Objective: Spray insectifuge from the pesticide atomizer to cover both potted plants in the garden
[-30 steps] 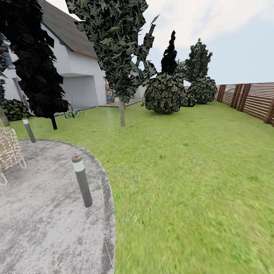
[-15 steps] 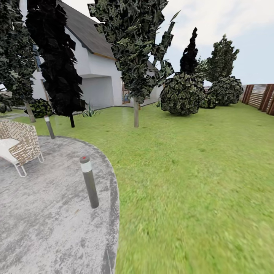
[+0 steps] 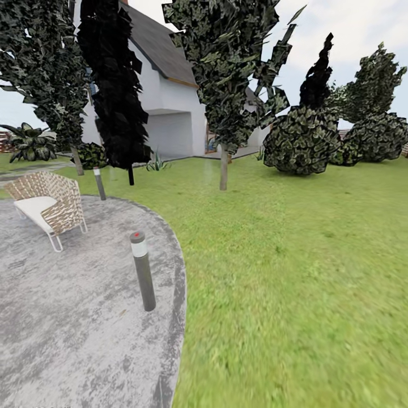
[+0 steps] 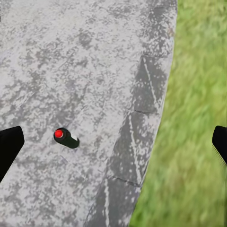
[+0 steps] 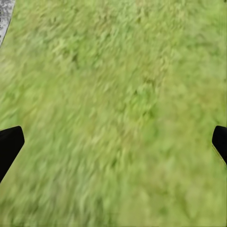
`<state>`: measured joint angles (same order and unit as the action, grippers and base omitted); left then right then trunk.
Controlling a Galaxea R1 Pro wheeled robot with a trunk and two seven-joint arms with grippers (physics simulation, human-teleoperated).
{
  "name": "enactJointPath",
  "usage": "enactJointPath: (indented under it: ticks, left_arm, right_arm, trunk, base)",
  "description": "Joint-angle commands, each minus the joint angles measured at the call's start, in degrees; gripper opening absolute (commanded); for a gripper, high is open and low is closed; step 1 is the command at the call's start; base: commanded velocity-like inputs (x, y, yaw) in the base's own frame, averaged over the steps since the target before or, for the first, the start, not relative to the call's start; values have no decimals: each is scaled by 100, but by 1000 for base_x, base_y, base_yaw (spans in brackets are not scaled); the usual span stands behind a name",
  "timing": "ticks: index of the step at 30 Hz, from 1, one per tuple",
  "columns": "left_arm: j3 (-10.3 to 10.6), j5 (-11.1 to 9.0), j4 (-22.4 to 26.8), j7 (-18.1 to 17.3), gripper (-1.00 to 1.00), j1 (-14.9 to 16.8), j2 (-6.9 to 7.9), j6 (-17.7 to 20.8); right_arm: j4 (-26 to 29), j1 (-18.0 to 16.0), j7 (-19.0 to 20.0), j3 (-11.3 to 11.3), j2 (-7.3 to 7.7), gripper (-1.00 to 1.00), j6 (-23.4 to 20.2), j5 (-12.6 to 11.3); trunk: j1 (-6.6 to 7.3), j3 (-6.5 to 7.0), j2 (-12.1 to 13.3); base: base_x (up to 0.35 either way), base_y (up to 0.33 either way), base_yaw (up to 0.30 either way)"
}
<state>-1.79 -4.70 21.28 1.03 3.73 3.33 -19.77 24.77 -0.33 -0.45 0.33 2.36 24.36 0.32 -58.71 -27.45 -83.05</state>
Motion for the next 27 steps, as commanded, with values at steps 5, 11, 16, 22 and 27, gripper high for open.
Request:
enactJointPath:
  ticks: [5, 11, 16, 22, 27]
  left_arm:
    - [12, -48, -3, 2, 100, 4, 1, -18]
    - [12, -48, -1, 2, 100, 4, 4, -18]
    - [12, -48, -1, 2, 100, 4, 11, -18]
    - [6, -54, -1, 2, 100, 4, 17, -18]
    - [4, -57, -1, 2, 100, 4, 26, -18]
  right_arm:
    - [0, -2, -4, 5, 1, 100, 16, 3]
    - [0, -2, -1, 4, 1, 100, 16, 3]
    - [-2, -2, -4, 6, 1, 100, 16, 3]
    - [-1, -2, -3, 4, 1, 100, 16, 3]
    - [1, -2, -2, 4, 1, 100, 16, 3]
  trunk:
    - [-2, 4, -3]
    - [-2, 16, -3]
    - [-2, 26, -3]
    - [-2, 39, -3]
    - [-2, 49, -3]
  base:
    - [231, -234, 268]
    - [224, -234, 268]
    - [191, -234, 268]
    - [169, -231, 268]
    - [164, -210, 268]
